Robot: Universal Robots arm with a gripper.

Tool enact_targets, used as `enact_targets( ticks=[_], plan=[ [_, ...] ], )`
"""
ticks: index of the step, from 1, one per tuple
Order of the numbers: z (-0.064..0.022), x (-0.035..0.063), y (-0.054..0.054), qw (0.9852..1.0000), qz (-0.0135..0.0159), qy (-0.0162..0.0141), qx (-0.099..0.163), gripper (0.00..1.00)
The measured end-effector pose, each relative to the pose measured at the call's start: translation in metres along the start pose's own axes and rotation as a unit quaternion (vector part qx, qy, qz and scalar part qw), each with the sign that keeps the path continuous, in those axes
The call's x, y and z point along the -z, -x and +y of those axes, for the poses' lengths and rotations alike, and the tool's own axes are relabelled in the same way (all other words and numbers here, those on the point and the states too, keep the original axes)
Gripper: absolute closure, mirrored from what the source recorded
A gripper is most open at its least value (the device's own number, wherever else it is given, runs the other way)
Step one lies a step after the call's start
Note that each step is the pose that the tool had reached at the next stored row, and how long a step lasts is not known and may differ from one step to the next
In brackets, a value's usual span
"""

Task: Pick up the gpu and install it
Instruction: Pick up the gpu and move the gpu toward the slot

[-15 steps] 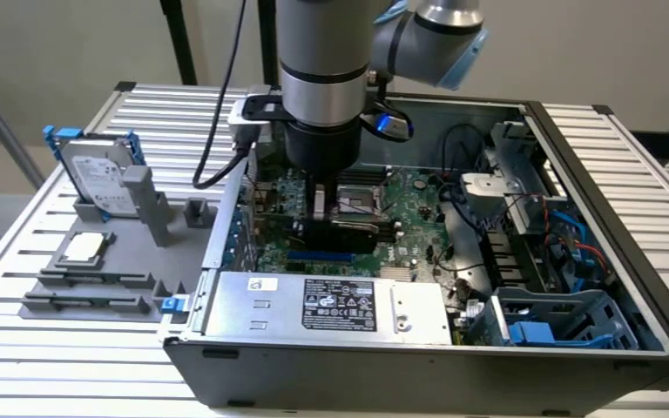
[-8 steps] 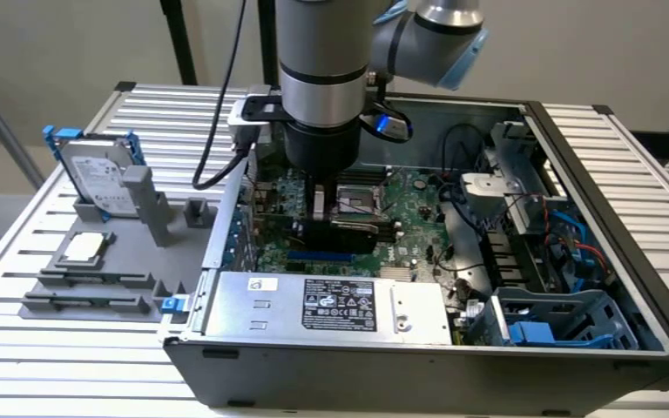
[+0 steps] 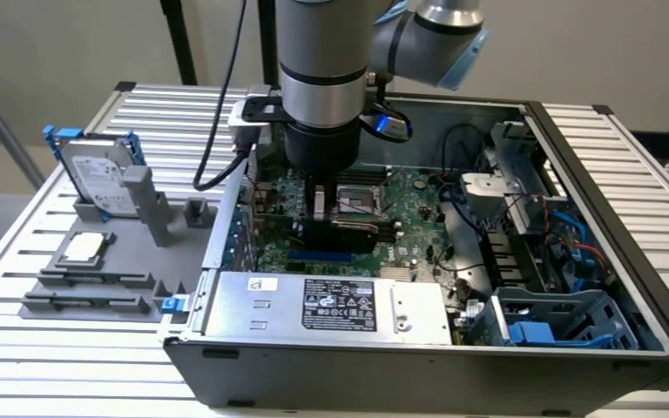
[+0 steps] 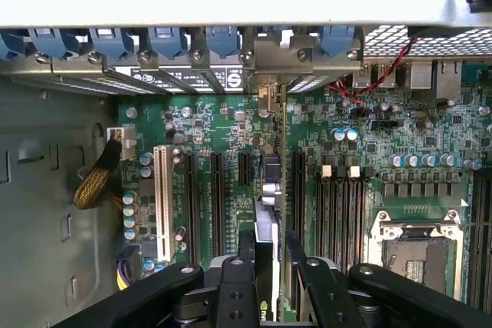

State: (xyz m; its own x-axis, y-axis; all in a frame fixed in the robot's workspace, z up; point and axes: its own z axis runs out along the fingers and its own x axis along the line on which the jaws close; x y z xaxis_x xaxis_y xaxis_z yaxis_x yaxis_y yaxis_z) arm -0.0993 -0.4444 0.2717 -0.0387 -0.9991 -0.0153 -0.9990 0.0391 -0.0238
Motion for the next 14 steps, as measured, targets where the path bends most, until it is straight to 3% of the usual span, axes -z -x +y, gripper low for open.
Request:
enact_targets(
  ticks=[14],
  plan=[
    [0.0001, -0.0019, 0.0016, 0.9999, -0.0002, 0.0002, 0.011, 0.74]
  ],
)
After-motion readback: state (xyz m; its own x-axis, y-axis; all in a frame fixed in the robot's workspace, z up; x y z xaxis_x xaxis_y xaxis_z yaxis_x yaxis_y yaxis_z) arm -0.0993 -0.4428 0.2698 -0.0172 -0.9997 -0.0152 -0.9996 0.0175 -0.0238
